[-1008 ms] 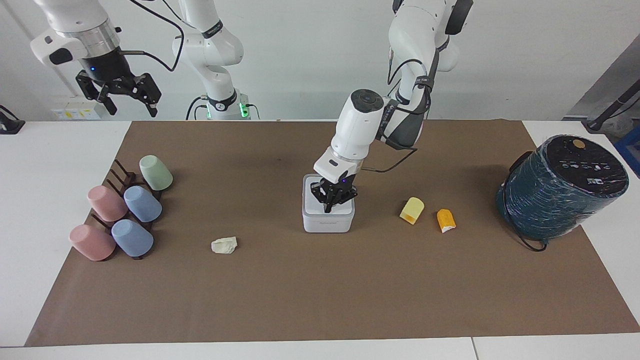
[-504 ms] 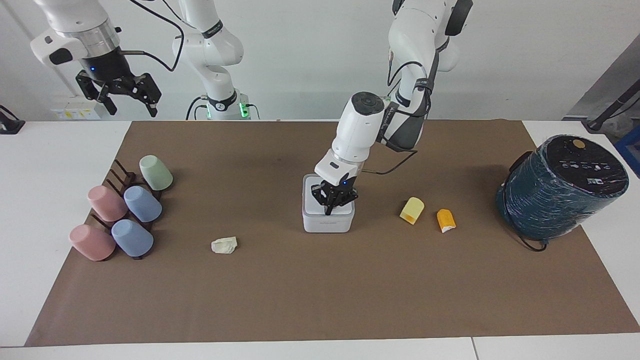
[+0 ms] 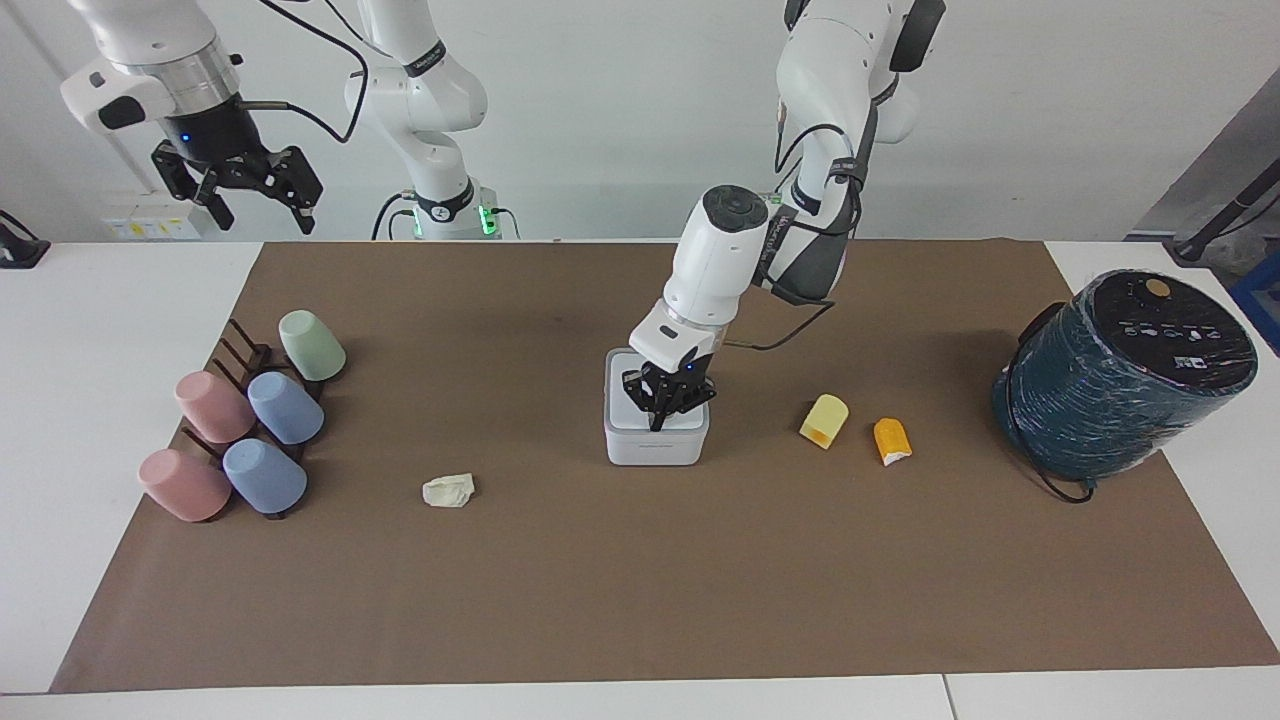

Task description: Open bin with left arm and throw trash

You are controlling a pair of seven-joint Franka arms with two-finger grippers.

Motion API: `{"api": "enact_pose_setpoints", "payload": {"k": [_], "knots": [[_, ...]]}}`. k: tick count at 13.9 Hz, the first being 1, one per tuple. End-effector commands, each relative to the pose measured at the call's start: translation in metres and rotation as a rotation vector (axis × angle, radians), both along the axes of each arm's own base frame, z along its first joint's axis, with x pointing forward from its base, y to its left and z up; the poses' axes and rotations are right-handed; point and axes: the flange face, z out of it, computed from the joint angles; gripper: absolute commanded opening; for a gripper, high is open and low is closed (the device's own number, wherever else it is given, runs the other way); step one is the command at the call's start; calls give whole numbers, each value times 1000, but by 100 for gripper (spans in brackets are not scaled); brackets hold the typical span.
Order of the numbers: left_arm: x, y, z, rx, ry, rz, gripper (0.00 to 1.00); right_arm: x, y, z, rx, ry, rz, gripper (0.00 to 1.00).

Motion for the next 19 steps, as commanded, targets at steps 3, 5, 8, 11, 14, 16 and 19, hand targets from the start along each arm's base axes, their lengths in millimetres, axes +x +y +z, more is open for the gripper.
{"api": "enact_pose_setpoints", "payload": {"k": [3, 5, 8, 11, 14, 16, 19], "knots": [[-9, 0, -29, 4, 0, 13, 0, -4, 0, 2, 12, -15, 23, 100], [-8, 0, -27, 3, -1, 13, 0, -4, 0, 1, 12, -12, 23, 100], [-1, -1, -13, -1, 0, 17, 0, -4, 0, 1, 12, -13, 23, 100], [4, -1, -4, 13, 25, 18, 0, -4, 0, 1, 12, -13, 23, 100], [5, 2, -1, 22, 35, 20, 0, -4, 0, 2, 12, -15, 23, 100], [6, 1, 10, 18, 31, 17, 0, -4, 0, 1, 12, -13, 23, 100], [9, 6, 30, 35, 62, 20, 0, -4, 0, 1, 12, -13, 23, 100]]}}
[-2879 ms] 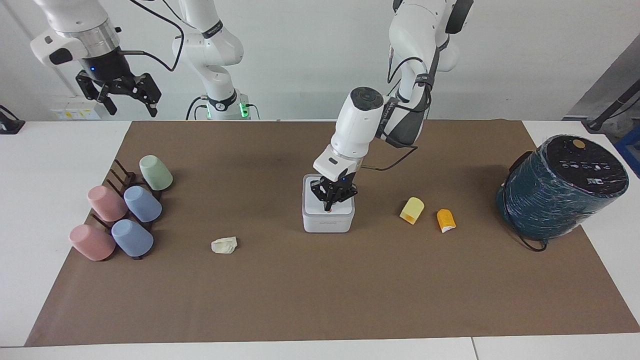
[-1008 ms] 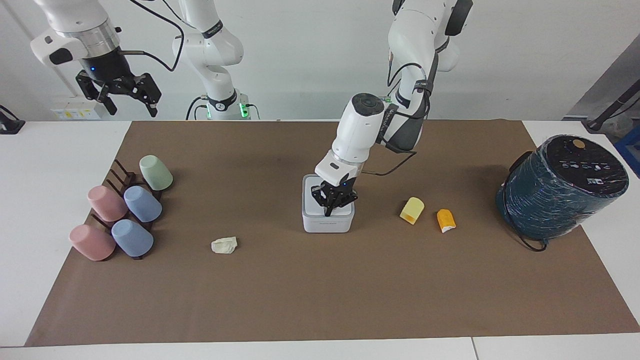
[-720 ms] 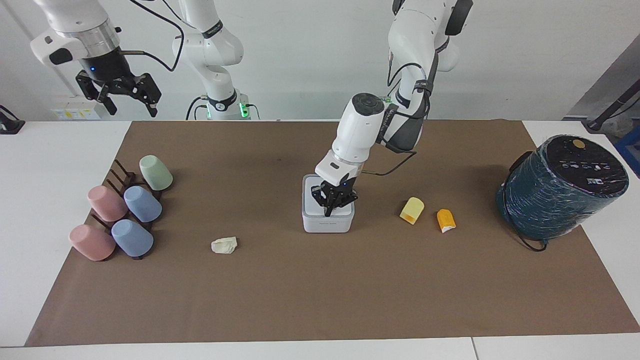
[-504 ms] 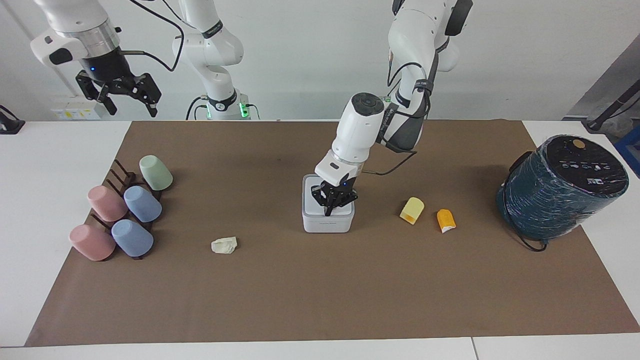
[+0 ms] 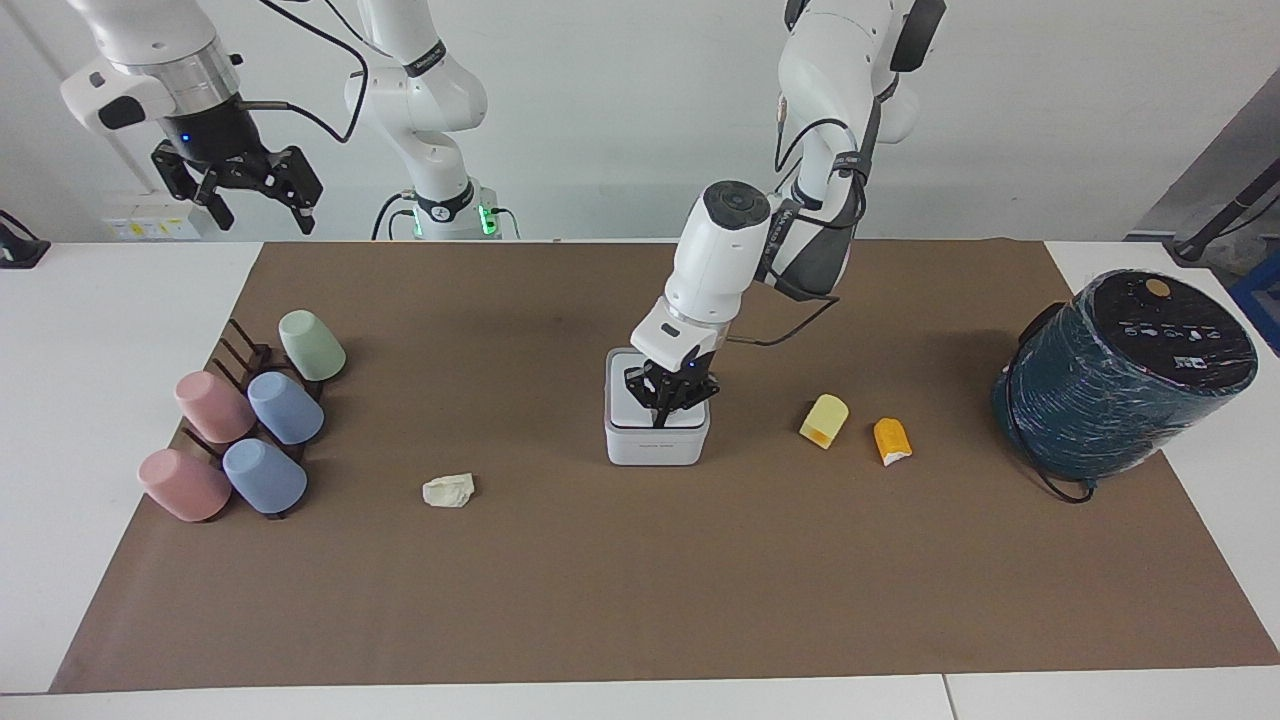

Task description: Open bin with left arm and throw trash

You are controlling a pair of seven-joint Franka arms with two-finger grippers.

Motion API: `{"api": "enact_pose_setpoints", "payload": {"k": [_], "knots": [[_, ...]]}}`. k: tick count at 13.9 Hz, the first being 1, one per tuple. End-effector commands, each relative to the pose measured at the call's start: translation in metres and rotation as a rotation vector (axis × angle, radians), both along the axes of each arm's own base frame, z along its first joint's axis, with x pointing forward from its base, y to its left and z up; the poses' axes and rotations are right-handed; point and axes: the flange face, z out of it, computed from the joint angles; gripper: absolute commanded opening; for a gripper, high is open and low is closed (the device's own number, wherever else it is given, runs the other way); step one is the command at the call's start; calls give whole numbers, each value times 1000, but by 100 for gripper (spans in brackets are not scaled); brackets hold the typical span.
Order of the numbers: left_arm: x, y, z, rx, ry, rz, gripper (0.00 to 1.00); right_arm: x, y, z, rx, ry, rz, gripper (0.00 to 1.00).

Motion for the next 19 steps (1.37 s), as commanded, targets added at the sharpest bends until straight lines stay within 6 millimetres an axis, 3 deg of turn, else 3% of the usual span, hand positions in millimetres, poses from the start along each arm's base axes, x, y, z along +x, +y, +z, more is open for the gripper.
{"api": "enact_pose_setpoints", "payload": {"k": [1, 5, 8, 11, 13, 16, 19], "knots": [[5, 4, 20, 14, 29, 10, 0, -4, 0, 1, 12, -13, 23, 100], [6, 9, 39, 41, 70, 13, 0, -4, 1, 1, 12, -12, 24, 100], [-1, 12, 70, 53, 93, 6, 0, -3, 2, 1, 13, -16, 31, 100], [-8, 21, 93, 64, 126, 10, 0, -1, 17, 0, 15, -30, 59, 100], [-10, 23, 107, 71, 136, 6, 0, 8, 22, -15, 13, -68, 63, 100], [-1, 63, 131, 75, 143, 48, 0, 19, 36, -39, 15, -78, 54, 100], [4, 127, 173, 73, 140, 119, 0, 27, 50, -65, 20, -102, 14, 100]]}}
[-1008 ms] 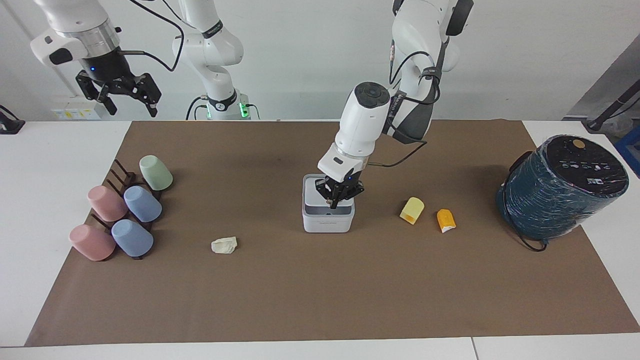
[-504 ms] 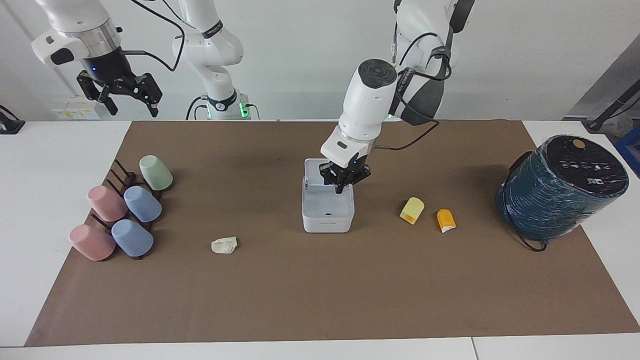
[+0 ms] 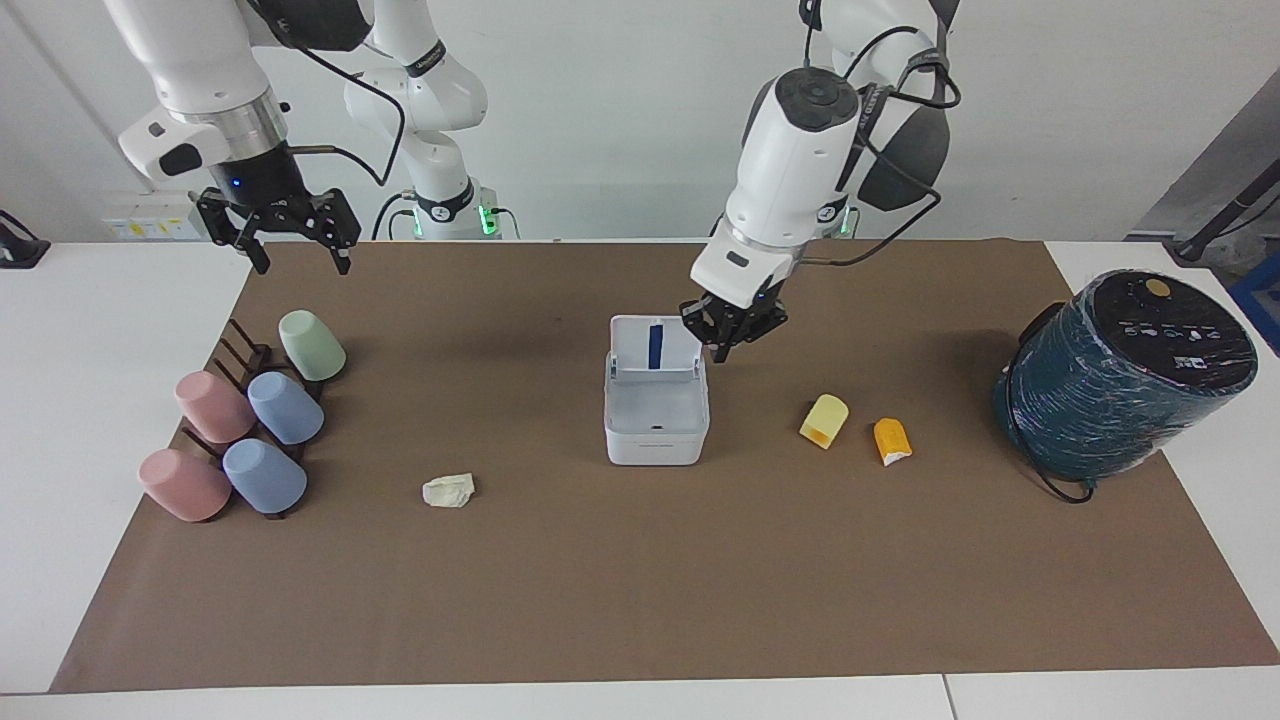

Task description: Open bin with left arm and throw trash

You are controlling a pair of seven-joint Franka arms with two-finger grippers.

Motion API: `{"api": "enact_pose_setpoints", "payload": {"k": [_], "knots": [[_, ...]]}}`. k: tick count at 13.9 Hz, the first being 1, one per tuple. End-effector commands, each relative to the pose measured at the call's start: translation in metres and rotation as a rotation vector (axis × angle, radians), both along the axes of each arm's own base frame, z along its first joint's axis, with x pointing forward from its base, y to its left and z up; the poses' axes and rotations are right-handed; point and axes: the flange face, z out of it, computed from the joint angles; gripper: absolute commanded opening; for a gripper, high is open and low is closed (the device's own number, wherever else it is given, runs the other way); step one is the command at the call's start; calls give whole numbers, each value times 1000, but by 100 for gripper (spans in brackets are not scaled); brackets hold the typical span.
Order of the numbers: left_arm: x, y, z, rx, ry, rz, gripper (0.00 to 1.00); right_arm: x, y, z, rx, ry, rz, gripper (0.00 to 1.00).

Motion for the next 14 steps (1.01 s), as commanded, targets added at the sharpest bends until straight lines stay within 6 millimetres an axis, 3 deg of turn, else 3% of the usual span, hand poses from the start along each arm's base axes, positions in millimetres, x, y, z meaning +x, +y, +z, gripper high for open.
{"api": "enact_pose_setpoints", "payload": {"k": [1, 4, 9, 11, 14], "knots": [[-5, 60, 38, 7, 27, 20, 0, 2, 11, -28, 23, -30, -29, 100], [-3, 143, 60, 31, 61, -49, 0, 11, 14, -62, 60, -29, -45, 100], [-2, 258, 78, 56, 74, -145, 0, 52, 17, -123, 85, -59, -218, 100], [-3, 277, 80, 96, 80, -167, 0, 67, 46, -156, 105, -63, -320, 100], [-6, 274, 81, 104, 86, -175, 0, 85, 76, -197, 129, -73, -440, 100]]}}
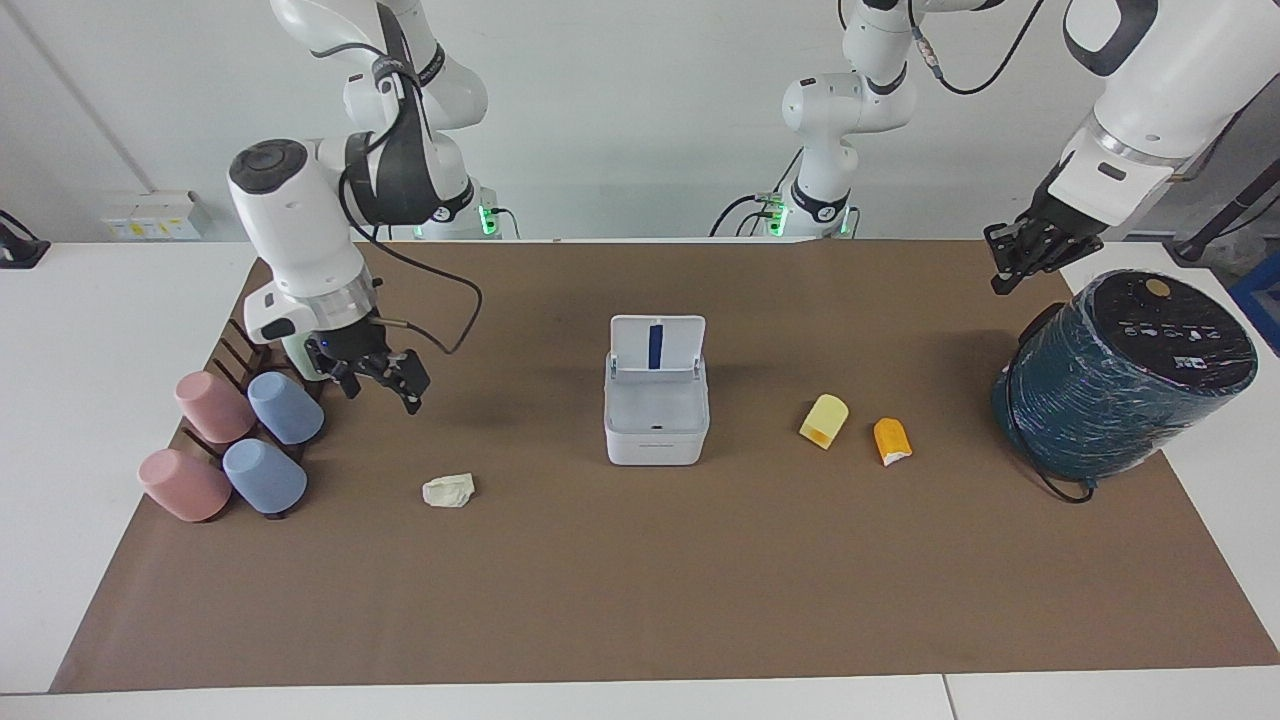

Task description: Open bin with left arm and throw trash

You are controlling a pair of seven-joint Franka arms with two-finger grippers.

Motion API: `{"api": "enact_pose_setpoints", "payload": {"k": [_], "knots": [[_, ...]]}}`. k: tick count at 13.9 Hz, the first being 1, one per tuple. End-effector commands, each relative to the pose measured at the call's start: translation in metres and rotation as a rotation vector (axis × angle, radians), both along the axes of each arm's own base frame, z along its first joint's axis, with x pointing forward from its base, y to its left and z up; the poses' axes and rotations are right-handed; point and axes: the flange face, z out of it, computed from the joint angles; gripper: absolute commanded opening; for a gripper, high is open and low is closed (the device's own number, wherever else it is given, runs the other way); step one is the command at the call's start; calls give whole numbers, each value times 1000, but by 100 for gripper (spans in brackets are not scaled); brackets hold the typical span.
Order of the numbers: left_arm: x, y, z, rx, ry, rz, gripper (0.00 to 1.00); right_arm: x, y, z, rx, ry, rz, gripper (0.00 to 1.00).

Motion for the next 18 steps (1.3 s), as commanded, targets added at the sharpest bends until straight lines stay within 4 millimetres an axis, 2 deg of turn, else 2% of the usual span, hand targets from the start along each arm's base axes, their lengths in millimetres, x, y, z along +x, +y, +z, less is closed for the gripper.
{"api": "enact_pose_setpoints", "payload": {"k": [1, 4, 6, 7, 9, 10, 11, 12, 13, 14, 15, 16, 18], "knots": [[-15, -13, 15, 27, 4, -40, 0, 14, 17, -33, 26, -5, -74, 100], [-23, -25, 20, 22, 0, -60, 0, 25, 22, -72, 14, -18, -65, 100], [-31, -37, 13, 28, 13, -83, 0, 32, 22, -83, 18, -41, -67, 100], [-34, -43, 11, 31, 19, -95, 0, 39, 24, -96, 19, -48, -67, 100], [-36, -47, 12, 32, 25, -103, 0, 41, 24, -108, 18, -47, -68, 100], [-37, -47, 12, 32, 23, -103, 7, 41, 22, -112, 17, -41, -71, 95], [-36, -47, 12, 32, 20, -103, 41, 41, 23, -119, 16, -32, -71, 91], [-36, -47, 12, 31, 16, -103, 56, 40, 24, -123, 14, -24, -69, 82], [-35, -46, 13, 31, 11, -103, 69, 39, 24, -125, 13, -20, -68, 67], [-35, -47, 13, 30, 5, -104, 88, 39, 22, -127, 10, -13, -62, 44], [-33, -47, 14, 28, -7, -104, 98, 39, 19, -126, 8, -11, -62, 11], [-32, -47, 12, 27, -15, -103, 100, 39, 21, -126, 8, -8, -65, 0], [-29, -47, 11, 26, -30, -101, 100, 40, 22, -120, 8, -13, -56, 0]]}}
